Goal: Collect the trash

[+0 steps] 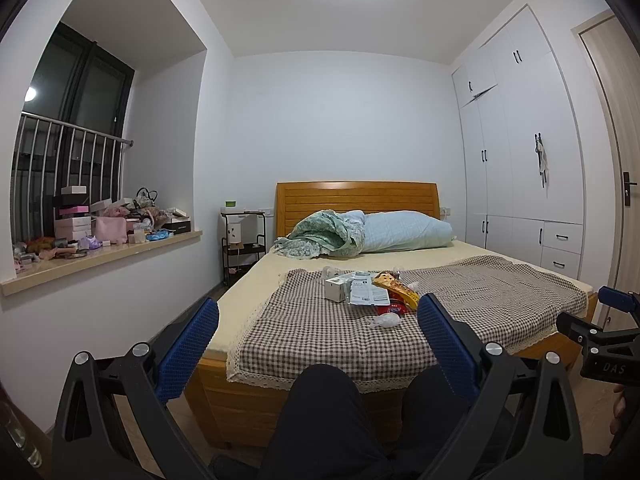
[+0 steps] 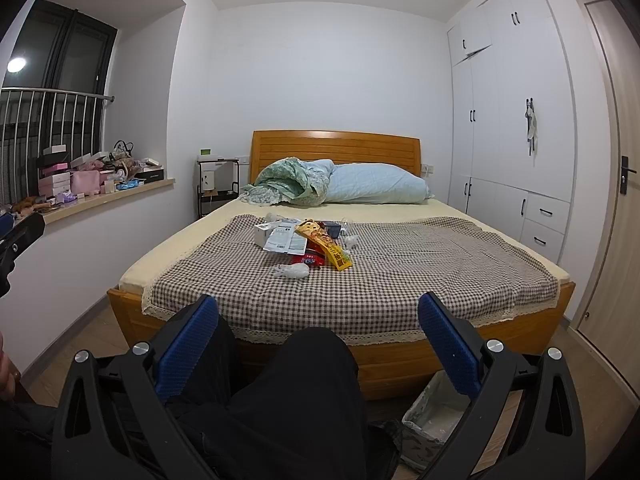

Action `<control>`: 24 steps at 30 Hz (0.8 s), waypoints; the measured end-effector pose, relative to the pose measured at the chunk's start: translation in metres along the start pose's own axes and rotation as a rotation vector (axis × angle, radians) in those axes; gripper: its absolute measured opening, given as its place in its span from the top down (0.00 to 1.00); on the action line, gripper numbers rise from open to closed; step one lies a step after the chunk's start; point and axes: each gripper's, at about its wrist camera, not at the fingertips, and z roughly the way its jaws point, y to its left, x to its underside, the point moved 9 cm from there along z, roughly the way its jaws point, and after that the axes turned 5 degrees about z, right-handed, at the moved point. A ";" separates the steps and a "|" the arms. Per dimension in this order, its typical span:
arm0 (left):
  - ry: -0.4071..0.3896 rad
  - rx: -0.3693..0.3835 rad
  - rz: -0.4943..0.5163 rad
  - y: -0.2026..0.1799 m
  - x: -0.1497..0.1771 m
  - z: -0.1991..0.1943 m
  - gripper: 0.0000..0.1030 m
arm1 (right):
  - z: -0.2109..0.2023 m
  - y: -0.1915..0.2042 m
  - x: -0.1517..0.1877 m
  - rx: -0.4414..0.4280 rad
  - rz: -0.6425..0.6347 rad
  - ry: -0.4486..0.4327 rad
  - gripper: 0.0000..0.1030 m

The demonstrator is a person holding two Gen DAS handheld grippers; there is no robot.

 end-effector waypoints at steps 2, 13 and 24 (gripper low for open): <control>-0.001 -0.001 0.001 0.000 -0.003 -0.002 0.07 | 0.000 0.000 0.000 0.000 0.000 0.000 0.07; -0.004 -0.002 0.003 -0.001 -0.006 -0.005 0.07 | -0.001 -0.002 0.000 0.002 0.001 0.003 0.07; -0.007 -0.002 0.004 -0.001 -0.005 -0.005 0.07 | 0.000 -0.003 0.000 0.002 0.002 0.010 0.07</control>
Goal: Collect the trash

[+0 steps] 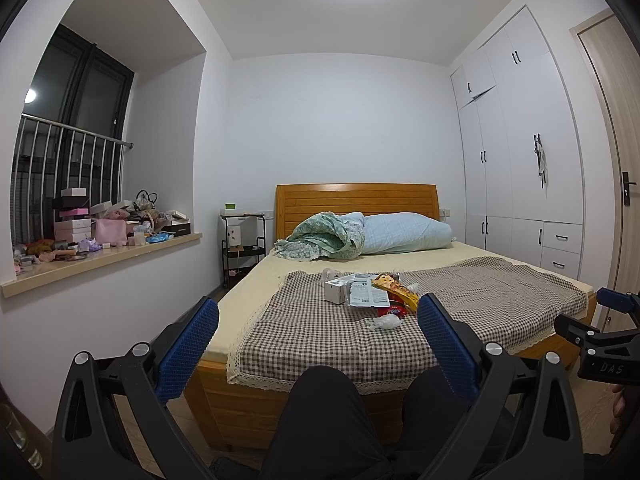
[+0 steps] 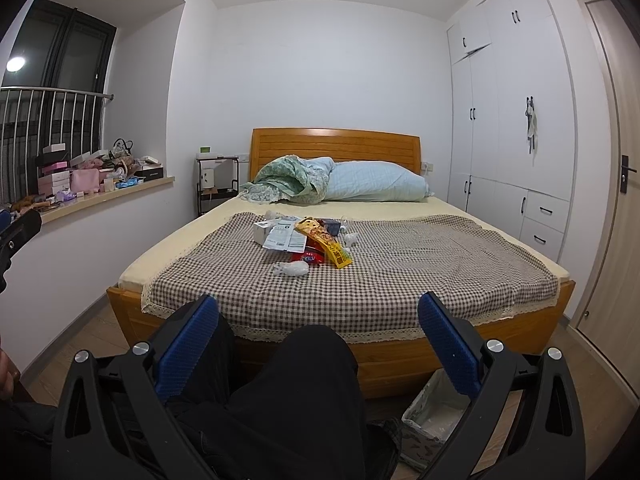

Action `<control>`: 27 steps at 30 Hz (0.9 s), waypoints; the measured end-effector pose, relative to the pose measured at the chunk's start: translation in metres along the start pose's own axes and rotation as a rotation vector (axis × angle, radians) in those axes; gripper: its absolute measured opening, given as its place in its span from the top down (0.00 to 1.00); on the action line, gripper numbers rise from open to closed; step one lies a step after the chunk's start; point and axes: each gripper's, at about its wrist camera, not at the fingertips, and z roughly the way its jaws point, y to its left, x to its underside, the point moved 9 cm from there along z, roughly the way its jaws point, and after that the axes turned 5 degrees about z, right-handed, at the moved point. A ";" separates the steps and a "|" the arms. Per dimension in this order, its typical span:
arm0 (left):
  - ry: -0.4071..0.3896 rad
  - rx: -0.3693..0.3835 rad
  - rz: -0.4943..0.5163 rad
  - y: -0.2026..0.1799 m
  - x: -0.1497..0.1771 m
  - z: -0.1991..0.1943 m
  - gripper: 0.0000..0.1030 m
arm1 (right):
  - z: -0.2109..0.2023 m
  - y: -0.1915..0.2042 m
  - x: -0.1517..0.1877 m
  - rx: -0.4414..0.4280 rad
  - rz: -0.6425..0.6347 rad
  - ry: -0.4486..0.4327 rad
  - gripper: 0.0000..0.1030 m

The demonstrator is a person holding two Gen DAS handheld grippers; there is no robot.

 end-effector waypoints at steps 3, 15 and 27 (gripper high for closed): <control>0.000 0.000 0.000 0.000 0.000 0.000 0.07 | 0.000 0.000 -0.001 0.002 0.001 0.001 0.07; 0.001 0.001 0.002 0.000 -0.006 -0.001 0.07 | -0.001 0.001 -0.001 0.003 -0.002 -0.001 0.07; -0.001 0.000 0.002 0.000 -0.005 -0.001 0.07 | 0.000 0.001 0.000 0.003 0.001 0.001 0.07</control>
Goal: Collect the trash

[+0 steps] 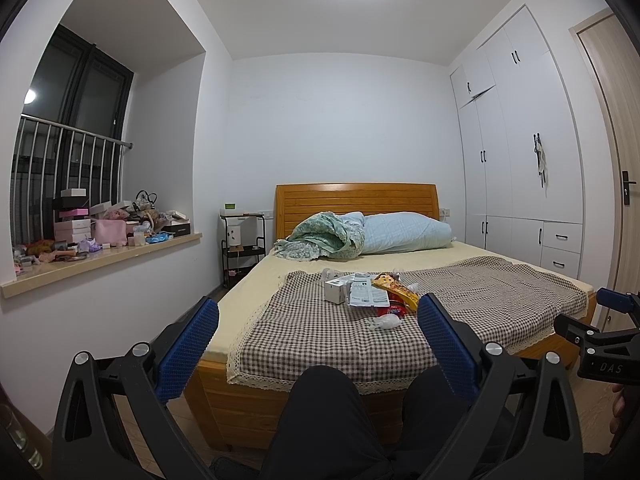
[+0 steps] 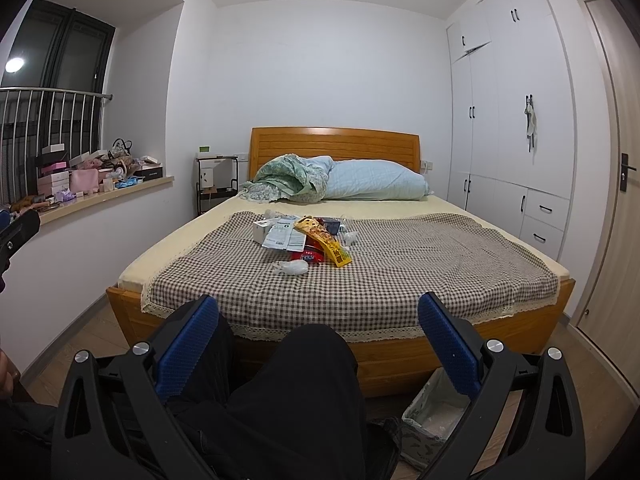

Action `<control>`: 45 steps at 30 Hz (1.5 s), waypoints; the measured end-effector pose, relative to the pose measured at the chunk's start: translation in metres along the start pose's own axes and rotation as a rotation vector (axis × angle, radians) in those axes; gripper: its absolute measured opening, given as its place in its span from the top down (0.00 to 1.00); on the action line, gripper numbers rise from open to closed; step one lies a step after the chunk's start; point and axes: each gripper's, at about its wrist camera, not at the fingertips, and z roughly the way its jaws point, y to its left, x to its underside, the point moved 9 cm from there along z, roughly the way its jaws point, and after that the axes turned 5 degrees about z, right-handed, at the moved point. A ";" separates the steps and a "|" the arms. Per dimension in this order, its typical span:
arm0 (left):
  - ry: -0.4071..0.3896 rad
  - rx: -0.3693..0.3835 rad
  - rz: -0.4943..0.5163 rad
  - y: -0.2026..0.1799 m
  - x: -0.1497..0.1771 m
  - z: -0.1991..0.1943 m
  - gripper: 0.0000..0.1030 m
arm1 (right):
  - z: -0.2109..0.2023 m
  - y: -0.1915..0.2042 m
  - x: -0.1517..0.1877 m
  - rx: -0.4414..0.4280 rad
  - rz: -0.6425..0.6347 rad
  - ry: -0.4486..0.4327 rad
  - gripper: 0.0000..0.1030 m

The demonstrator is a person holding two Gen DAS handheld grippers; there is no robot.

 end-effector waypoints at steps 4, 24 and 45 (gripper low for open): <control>0.001 0.000 0.001 0.000 -0.001 -0.001 0.07 | 0.000 0.000 0.000 0.000 0.001 0.001 0.07; 0.039 -0.012 -0.003 0.011 -0.005 0.046 0.07 | 0.040 -0.014 -0.011 0.024 0.025 0.019 0.07; 0.246 0.085 -0.007 0.004 0.056 0.303 0.07 | 0.251 -0.039 -0.039 0.115 -0.030 0.114 0.07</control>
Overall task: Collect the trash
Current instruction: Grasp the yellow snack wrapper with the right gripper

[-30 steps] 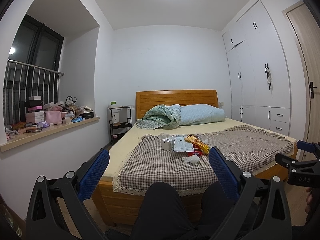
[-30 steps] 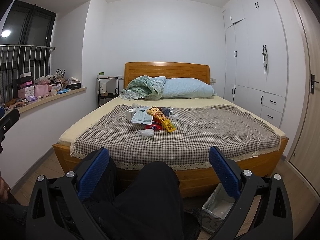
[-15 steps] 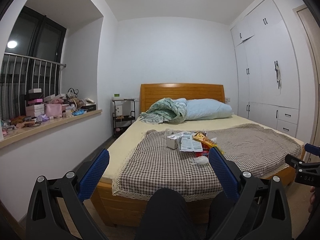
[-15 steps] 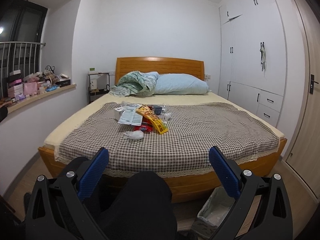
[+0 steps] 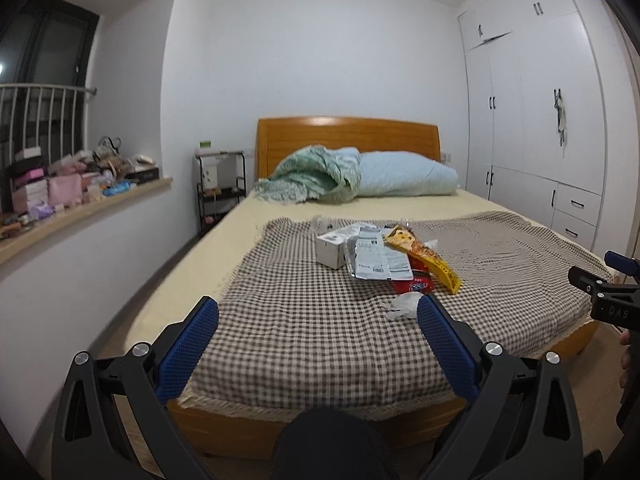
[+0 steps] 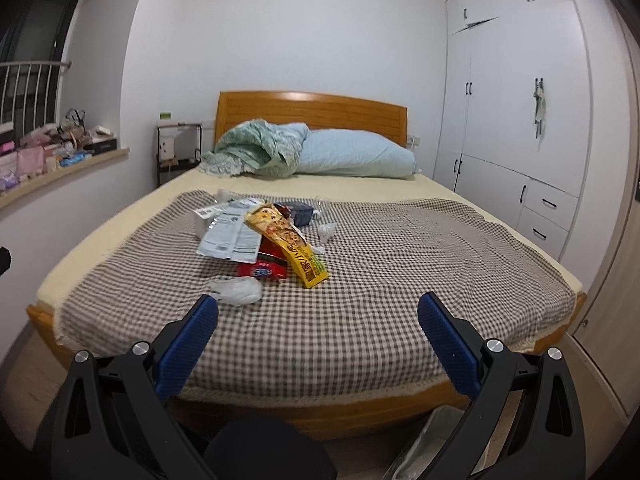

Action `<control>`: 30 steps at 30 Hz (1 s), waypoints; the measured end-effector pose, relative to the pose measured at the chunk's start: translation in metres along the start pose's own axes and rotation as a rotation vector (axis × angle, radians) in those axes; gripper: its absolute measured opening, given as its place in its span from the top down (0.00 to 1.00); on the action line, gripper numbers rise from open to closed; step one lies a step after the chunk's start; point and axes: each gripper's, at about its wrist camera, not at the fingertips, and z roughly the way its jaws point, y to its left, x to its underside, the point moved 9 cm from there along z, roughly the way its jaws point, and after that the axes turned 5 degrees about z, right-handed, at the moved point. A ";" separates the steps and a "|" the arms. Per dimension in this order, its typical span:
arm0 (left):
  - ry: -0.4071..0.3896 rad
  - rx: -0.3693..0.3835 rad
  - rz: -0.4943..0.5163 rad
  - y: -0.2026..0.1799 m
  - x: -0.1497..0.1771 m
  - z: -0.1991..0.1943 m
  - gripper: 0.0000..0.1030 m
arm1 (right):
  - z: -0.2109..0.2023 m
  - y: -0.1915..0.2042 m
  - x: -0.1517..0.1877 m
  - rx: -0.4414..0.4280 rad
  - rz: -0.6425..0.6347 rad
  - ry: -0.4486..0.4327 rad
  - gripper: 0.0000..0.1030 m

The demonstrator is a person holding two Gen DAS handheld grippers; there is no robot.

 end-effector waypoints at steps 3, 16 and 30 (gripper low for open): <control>0.031 0.014 -0.010 -0.001 -0.003 0.041 0.07 | 0.032 -0.006 -0.008 0.013 0.005 -0.015 0.07; 0.306 0.310 -0.230 -0.056 0.034 0.260 0.17 | 0.199 0.016 0.001 -0.062 -0.207 0.147 0.07; 0.538 0.531 -0.758 -0.089 0.058 0.412 0.57 | 0.350 0.031 0.019 -0.141 -0.238 0.345 0.61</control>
